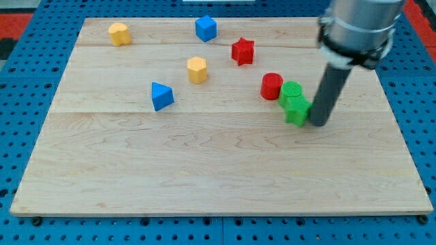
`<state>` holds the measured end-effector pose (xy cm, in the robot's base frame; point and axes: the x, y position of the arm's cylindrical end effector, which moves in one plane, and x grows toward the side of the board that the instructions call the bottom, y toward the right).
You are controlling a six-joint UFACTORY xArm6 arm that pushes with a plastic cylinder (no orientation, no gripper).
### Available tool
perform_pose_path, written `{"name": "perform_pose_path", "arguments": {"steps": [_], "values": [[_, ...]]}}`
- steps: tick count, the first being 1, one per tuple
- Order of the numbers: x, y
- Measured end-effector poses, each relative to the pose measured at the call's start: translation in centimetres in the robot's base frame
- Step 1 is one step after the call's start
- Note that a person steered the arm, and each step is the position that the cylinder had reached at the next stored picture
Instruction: Move the blue triangle to the top right of the board
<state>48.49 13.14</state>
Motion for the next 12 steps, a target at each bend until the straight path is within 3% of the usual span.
{"name": "perform_pose_path", "arguments": {"steps": [1,2,3,4,6,9,10,12], "values": [[2.6,-10.8],[0.6,-19.8],[-2.8,-26.4],[-4.1,-28.5],[-9.0,-21.5],[-4.1,-18.0],[-4.4,-15.1],[-11.3,-14.4]]}}
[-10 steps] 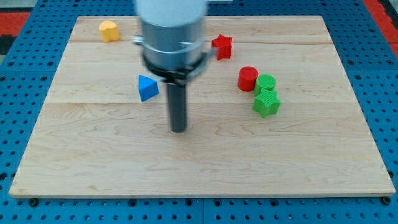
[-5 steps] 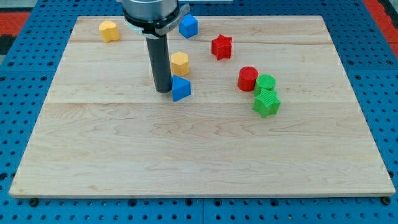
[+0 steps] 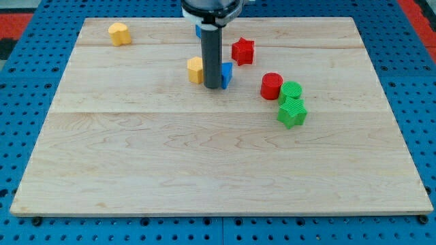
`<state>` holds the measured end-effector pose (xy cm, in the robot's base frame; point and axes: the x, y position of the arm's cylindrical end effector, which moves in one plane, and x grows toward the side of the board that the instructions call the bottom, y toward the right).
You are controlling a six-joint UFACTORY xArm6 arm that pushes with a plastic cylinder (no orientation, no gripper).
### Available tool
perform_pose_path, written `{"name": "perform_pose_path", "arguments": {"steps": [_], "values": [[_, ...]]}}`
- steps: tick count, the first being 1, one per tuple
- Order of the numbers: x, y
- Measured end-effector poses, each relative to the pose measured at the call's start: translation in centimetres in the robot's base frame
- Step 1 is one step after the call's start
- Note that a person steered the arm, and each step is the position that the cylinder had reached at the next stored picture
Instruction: Move the blue triangle to the top right of the board
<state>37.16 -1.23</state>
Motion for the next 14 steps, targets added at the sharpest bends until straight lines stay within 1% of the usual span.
{"name": "perform_pose_path", "arguments": {"steps": [1,2,3,4,5,6,7,8,9,10,11,13,14], "values": [[-0.5,2.8],[-2.3,3.8],[-5.6,3.8],[-6.5,6.2],[-6.5,9.1],[-6.5,10.3],[-5.9,11.9],[-3.6,11.9],[-3.6,13.2],[-6.9,15.7],[-9.1,18.1],[-9.3,20.1],[-10.5,21.0]]}}
